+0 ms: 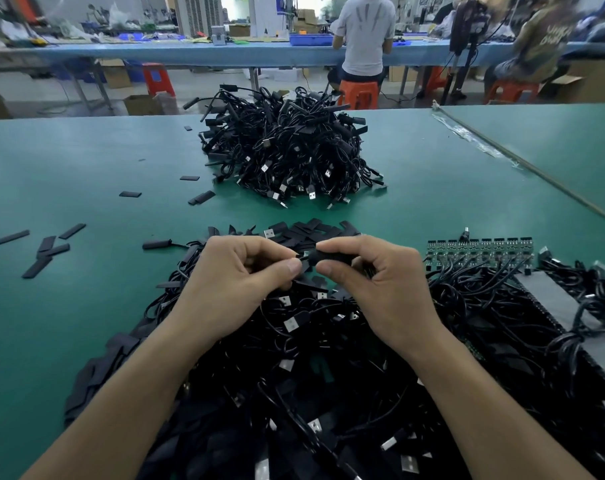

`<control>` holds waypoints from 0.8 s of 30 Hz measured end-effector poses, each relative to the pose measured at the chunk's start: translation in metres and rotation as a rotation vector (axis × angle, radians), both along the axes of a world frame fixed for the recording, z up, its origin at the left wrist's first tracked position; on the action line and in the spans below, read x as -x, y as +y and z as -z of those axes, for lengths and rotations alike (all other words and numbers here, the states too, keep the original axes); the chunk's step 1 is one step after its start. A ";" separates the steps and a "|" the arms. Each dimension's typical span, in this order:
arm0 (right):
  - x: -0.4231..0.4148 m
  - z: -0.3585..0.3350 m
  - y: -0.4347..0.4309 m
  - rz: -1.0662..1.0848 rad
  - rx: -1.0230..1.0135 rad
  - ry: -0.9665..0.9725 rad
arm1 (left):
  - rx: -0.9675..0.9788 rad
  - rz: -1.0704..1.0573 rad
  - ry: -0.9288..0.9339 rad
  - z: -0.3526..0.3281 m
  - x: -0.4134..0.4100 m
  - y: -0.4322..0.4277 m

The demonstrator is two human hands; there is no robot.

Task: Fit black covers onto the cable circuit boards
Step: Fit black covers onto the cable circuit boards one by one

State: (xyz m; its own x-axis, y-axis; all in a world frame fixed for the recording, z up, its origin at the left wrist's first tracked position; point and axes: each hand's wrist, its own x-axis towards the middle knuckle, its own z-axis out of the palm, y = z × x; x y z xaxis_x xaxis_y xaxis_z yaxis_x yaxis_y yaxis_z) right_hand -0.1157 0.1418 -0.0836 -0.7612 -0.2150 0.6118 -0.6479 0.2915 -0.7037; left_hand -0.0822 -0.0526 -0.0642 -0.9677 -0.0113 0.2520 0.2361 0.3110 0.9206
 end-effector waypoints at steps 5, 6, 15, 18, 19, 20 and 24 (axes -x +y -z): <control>-0.001 -0.001 0.001 0.019 -0.111 0.162 | 0.063 0.018 -0.017 0.001 0.001 -0.004; -0.001 -0.001 0.001 0.021 -0.112 0.165 | 0.059 0.028 -0.025 0.001 0.001 -0.004; 0.000 0.000 0.001 0.012 -0.106 0.124 | -0.001 0.030 -0.091 -0.001 0.001 -0.001; -0.001 0.001 0.001 -0.007 -0.120 0.122 | 0.009 0.054 -0.087 0.000 0.001 -0.002; -0.001 0.001 0.000 -0.006 -0.115 0.134 | 0.016 0.056 -0.086 0.000 0.001 -0.003; -0.001 0.001 0.000 -0.004 -0.111 0.148 | 0.025 0.058 -0.086 0.000 0.001 -0.003; -0.002 0.001 -0.002 0.013 -0.095 0.136 | 0.046 0.053 -0.091 0.000 0.001 0.000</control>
